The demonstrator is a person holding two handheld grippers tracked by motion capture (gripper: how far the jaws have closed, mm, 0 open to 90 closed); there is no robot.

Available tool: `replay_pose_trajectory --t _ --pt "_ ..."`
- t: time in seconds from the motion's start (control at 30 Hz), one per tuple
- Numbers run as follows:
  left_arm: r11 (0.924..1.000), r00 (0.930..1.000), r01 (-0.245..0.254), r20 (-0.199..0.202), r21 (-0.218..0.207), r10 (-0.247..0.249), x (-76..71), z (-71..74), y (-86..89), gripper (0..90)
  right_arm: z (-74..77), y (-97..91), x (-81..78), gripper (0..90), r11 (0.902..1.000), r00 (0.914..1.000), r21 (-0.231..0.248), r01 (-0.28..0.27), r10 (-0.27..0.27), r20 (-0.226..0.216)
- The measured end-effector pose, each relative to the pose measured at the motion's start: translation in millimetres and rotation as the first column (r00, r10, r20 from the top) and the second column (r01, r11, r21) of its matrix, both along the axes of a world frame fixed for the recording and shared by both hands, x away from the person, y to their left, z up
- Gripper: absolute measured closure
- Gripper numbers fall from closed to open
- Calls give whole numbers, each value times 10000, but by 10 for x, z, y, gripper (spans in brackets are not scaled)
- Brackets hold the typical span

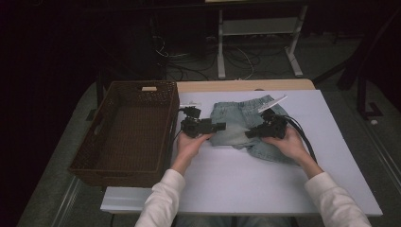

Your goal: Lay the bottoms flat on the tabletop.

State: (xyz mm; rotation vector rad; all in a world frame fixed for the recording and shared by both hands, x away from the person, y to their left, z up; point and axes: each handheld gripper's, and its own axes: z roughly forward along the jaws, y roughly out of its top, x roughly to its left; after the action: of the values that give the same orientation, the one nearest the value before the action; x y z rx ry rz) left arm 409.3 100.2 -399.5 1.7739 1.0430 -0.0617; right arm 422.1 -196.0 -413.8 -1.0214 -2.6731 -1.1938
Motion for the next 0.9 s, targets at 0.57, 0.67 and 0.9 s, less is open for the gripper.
replay_pose_trajectory --t 0.57,0.67,0.9 --pt "9994 9994 -304 139 160 302 115 78 43 203 -17 -405 399 859 9376 9677 2535 2382 -2070 -1438" --pt "9991 9995 -268 159 316 263 171 54 20 218 -36 -428 425 858 9315 9597 2453 2687 -2370 -1513" --pt "9967 9998 98 140 800 -109 262 -115 -9 253 -107 -511 488 858 9053 9321 2411 3496 -3102 -1869"
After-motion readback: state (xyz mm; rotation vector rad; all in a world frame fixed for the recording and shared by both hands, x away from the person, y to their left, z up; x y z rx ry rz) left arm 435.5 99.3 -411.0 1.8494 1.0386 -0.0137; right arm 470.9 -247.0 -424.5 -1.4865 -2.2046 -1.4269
